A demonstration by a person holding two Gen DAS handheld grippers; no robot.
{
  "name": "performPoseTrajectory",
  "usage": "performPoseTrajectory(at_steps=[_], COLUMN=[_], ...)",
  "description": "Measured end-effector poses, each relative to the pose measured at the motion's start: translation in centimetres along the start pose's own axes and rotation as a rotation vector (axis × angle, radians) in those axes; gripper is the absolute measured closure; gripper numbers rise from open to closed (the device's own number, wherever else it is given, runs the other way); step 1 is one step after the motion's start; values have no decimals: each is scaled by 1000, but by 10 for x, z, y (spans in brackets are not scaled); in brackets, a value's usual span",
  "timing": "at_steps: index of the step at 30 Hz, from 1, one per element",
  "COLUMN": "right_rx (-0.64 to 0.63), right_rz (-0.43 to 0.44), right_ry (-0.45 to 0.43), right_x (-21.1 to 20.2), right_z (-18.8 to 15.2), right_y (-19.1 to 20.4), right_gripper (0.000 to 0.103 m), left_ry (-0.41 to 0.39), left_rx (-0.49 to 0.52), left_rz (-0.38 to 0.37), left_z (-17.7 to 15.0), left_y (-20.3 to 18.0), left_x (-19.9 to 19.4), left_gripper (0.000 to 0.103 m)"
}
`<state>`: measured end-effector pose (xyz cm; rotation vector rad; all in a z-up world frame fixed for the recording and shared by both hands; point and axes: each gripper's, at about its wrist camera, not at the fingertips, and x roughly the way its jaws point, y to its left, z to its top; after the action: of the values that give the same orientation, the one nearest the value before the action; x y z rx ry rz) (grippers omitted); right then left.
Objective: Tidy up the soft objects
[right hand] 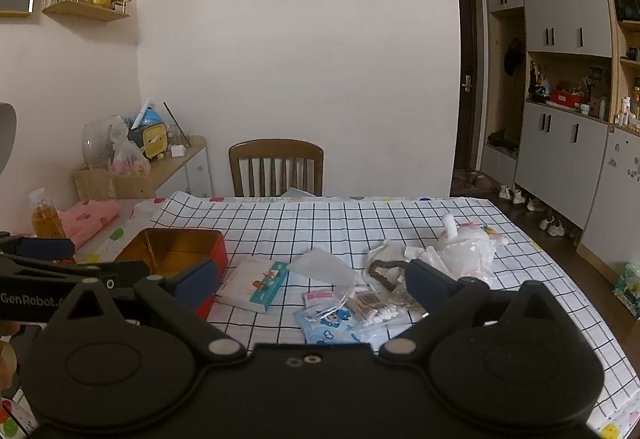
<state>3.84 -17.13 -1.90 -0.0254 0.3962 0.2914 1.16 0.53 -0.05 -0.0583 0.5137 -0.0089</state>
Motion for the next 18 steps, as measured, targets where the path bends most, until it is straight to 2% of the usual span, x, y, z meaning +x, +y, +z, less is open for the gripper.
performPoseTrajectory(at_steps=[12,18], right_rx=[3,9], right_rz=[-27,-31], right_ry=[21,53], right_x=[13,34], right_z=[-2,-5], right_y=[-22,-40], right_gripper=[5,6], left_ry=[47,66], left_rx=[-7,34], left_rz=[-52,-57], left_z=[3,7], left_y=[-16,-30], left_x=[32,57], left_gripper=[0,0])
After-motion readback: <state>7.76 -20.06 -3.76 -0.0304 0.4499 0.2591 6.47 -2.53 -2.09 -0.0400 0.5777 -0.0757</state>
